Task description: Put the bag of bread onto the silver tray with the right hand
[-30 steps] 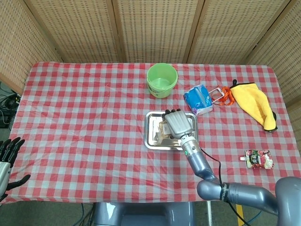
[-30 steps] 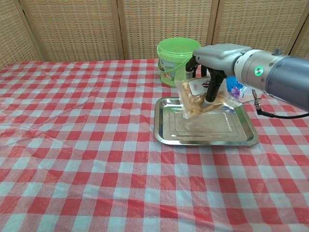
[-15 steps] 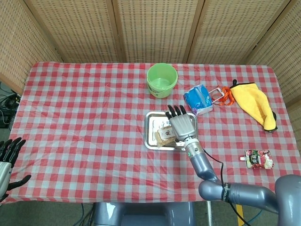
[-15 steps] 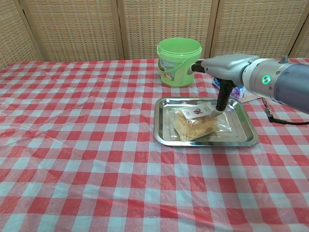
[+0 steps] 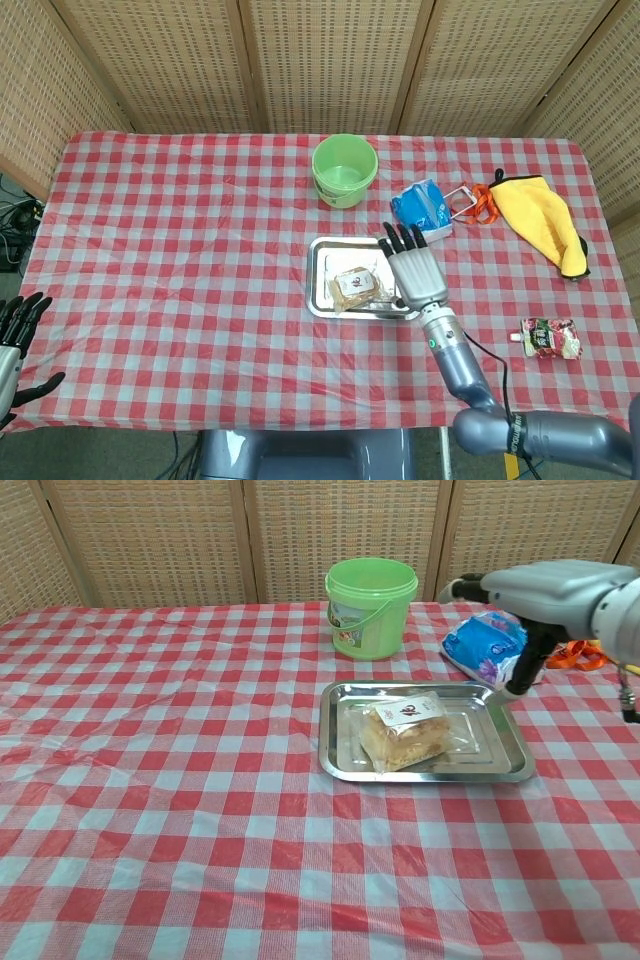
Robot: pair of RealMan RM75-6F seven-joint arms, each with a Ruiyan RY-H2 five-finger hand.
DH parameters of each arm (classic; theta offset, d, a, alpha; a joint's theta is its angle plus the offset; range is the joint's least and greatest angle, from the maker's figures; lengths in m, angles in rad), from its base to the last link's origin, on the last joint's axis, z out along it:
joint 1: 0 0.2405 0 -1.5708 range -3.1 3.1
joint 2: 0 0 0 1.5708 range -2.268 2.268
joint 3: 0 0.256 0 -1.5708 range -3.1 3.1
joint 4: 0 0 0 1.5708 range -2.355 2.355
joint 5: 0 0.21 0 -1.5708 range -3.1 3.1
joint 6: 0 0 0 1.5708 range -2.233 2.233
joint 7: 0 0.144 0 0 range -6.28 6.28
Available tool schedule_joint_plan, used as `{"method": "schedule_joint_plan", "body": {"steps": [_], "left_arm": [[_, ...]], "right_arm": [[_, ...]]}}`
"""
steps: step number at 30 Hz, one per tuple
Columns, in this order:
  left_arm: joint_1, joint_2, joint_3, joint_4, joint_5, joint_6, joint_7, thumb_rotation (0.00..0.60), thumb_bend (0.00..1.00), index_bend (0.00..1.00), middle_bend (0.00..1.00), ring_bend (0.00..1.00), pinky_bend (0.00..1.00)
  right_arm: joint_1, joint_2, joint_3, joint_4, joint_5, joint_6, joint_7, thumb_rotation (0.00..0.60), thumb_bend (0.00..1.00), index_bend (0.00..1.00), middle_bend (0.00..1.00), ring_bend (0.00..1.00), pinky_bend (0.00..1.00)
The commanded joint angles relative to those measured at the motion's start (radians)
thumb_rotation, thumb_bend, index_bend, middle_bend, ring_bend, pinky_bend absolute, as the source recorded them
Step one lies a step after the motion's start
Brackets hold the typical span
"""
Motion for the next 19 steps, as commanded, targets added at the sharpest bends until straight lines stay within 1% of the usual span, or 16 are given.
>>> {"method": "schedule_joint_plan", "body": {"steps": [1,3,4,10,12,19], "left_arm": [[0.001,0.000,0.001,-0.002,0.004,0.003,0.001,0.600,0.00,0.00,0.00,0.00,0.00],[0.002,-0.001,0.001,-0.002,0.007,0.005,0.004,0.600,0.00,0.00,0.00,0.00,0.00],[0.002,-0.003,0.002,-0.002,0.009,0.007,0.008,0.600,0.00,0.00,0.00,0.00,0.00],[0.005,-0.013,0.005,0.000,0.023,0.012,0.028,0.600,0.00,0.00,0.00,0.00,0.00],[0.005,-0.016,0.006,0.002,0.025,0.012,0.033,0.600,0.00,0.00,0.00,0.00,0.00],[0.009,-0.020,0.006,0.004,0.032,0.023,0.038,0.600,0.00,0.00,0.00,0.00,0.00]], "right_arm": [[-0.121,0.101,-0.092,-0.083,-0.162,0.104,0.120,0.600,0.14,0.05,0.00,0.00,0.00],[-0.167,0.132,-0.129,-0.097,-0.232,0.144,0.166,0.600,0.14,0.04,0.00,0.00,0.00],[-0.197,0.153,-0.157,-0.101,-0.281,0.169,0.197,0.600,0.14,0.03,0.00,0.00,0.00],[-0.325,0.243,-0.270,-0.094,-0.463,0.275,0.308,0.600,0.13,0.00,0.00,0.00,0.00],[-0.358,0.259,-0.288,-0.082,-0.499,0.297,0.341,0.600,0.13,0.00,0.00,0.00,0.00],[-0.461,0.266,-0.326,-0.032,-0.563,0.359,0.445,0.600,0.13,0.00,0.00,0.00,0.00]]}}
